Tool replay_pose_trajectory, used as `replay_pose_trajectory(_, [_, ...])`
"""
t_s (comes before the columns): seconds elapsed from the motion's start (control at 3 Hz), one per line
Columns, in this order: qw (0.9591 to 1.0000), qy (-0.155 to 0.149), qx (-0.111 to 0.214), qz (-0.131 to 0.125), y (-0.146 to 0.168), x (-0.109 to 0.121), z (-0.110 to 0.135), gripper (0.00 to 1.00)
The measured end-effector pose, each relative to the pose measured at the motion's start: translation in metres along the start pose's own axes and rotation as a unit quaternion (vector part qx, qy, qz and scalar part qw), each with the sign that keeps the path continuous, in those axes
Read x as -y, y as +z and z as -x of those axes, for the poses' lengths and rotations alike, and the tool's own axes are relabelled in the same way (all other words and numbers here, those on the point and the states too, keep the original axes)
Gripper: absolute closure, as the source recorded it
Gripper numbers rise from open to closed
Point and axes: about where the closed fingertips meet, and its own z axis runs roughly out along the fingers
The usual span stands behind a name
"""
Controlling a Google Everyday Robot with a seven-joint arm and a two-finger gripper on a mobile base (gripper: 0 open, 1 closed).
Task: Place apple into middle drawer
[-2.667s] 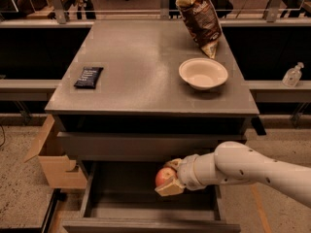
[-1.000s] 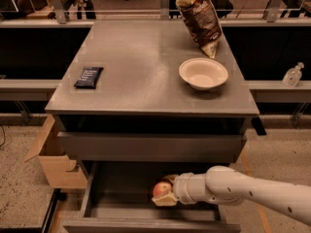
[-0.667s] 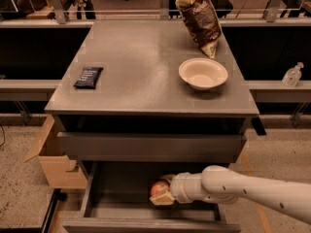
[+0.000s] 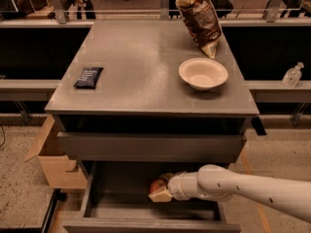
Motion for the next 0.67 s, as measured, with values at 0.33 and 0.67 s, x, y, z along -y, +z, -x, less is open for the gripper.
replay_pose_trajectory(0.33, [0.9999,0.006,-0.002,-0.009,0.0123,0.0069,-0.0074,1.00])
replay_pose_trajectory(0.67, [1.0000,0.006,-0.001,-0.007,0.0130,0.0055,-0.0068,0.81])
